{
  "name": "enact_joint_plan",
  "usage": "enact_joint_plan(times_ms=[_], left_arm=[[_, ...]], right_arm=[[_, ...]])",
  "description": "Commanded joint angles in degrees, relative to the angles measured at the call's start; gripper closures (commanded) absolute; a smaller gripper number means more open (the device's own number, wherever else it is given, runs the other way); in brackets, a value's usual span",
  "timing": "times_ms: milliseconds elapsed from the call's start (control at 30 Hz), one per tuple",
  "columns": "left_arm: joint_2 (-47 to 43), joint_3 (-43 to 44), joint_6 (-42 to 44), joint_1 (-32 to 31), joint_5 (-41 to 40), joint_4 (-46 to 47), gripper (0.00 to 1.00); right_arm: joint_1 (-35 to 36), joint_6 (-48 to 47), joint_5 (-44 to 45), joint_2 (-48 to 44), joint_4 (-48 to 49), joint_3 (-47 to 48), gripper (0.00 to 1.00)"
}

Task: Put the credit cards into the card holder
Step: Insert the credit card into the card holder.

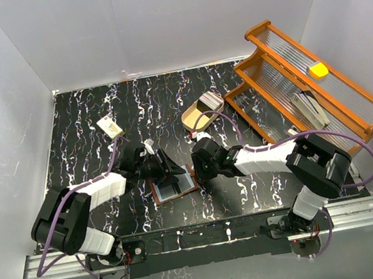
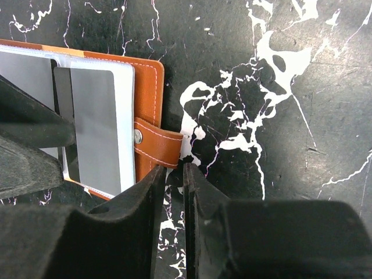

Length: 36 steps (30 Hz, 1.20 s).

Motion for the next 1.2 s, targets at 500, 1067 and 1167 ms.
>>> enact_joint_plan(times_ms=[500,1067,1167], left_arm=[[-1.8,3.1,4.0,-0.2,-8.6,-11.0,0.40],[0.3,-0.6,-2.5,-0.3,-1.2,4.8,0.40],[-0.7,-0.6,-2.7,-0.3,-0.8,4.8,0.40]], right_arm=[[0.4,-1.7,3.7,-3.1,-0.4,1.4,0.82],[0.5,-0.9,-0.1,-0.4,4.2,-0.9,0.85],[0.4,-0.8,1.1,-1.4,2.7,-0.6,0.85]])
